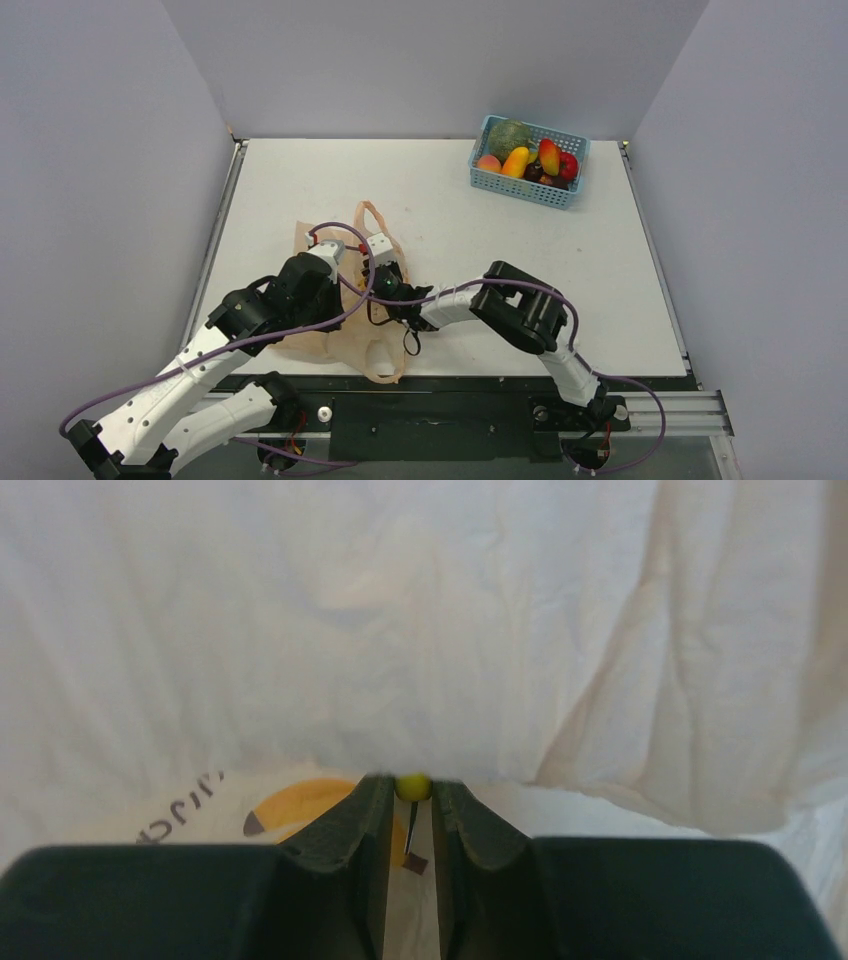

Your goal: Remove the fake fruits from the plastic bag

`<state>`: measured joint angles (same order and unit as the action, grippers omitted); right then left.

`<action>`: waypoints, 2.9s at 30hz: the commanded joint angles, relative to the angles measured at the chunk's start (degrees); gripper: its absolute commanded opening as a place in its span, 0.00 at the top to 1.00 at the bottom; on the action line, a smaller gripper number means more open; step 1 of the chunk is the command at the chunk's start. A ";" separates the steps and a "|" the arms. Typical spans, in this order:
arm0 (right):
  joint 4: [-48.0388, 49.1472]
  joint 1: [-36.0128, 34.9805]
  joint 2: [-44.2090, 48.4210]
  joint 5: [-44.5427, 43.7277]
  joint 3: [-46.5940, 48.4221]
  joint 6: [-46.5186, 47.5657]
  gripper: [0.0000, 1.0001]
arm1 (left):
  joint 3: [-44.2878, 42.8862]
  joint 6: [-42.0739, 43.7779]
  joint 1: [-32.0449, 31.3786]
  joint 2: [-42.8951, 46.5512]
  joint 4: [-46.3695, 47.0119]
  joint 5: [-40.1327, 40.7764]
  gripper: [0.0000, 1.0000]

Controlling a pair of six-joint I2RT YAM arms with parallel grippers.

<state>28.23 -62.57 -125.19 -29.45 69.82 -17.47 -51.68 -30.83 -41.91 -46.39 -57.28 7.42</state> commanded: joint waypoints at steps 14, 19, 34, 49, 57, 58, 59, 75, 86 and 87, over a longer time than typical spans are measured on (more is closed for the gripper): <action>-4.34 -1.69 20.34 5.86 -14.31 -7.22 1.00 | -0.50 -0.70 -0.07 0.74 0.92 1.96 1.00; -7.95 -3.89 23.64 5.11 -15.68 -11.13 1.00 | -0.69 -2.11 -0.06 -0.10 0.07 4.46 1.00; -20.36 -6.20 42.81 -4.31 -27.14 -15.60 1.00 | -1.01 -3.89 -0.03 0.15 -0.93 7.72 1.00; -24.88 1.68 68.56 -12.68 -44.91 -18.08 1.00 | -1.52 -6.95 -0.10 0.74 -3.04 13.02 1.00; -25.06 25.92 72.56 -3.68 -42.88 -15.16 1.00 | -1.12 -5.29 -0.11 2.41 -1.42 10.64 1.00; -25.50 28.03 71.85 -2.84 -40.78 -15.01 1.00 | -1.09 -5.25 -0.15 2.43 -1.34 10.50 1.00; -25.85 32.38 70.04 -0.75 -39.48 -14.98 1.00 | -1.12 -5.11 -0.21 2.44 -1.28 10.33 1.00; -39.33 60.40 31.42 12.65 9.08 -15.25 1.00 | -0.83 -4.27 -0.22 3.08 -0.65 9.05 1.00; -49.40 63.51 9.05 13.69 33.86 -15.01 1.00 | -0.96 -4.62 -0.15 2.00 -0.96 9.76 1.00; -49.80 63.90 7.38 14.00 34.67 -14.85 1.00 | -0.92 -4.60 -0.17 1.87 -0.94 9.78 1.00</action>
<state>-17.96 0.03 -114.34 -15.97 98.91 -32.42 -51.68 -35.66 -41.95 -44.27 -59.86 16.93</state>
